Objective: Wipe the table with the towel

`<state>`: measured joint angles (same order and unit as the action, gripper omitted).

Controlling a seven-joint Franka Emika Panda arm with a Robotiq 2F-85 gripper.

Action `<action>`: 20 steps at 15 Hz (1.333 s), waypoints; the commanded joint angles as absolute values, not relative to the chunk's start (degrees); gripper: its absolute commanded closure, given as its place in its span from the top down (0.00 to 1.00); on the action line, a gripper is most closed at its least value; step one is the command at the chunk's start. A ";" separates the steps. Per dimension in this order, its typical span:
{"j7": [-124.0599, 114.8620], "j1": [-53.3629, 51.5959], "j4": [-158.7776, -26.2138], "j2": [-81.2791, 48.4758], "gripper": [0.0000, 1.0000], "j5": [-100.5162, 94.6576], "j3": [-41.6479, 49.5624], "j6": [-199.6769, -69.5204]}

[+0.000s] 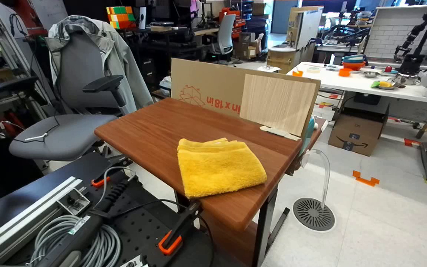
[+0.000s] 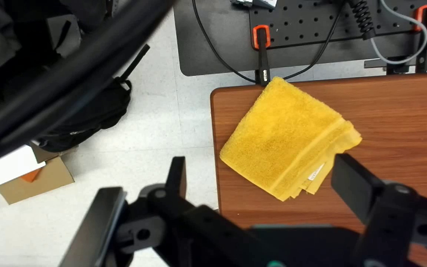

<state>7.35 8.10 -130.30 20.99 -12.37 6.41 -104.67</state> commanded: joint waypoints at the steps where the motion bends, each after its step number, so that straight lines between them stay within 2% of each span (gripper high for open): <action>1: 7.22 7.61 -130.20 20.99 1.00 -12.50 6.82 -104.51; 9: 5.90 7.51 -129.52 19.59 1.00 -11.40 6.76 -104.74; 15: 3.09 8.36 -127.33 3.03 1.00 4.83 10.80 -117.60; 20: -0.43 9.48 -124.95 -12.87 1.00 12.68 10.23 -126.62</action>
<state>1.30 8.93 -129.03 -4.30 8.12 11.10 -124.70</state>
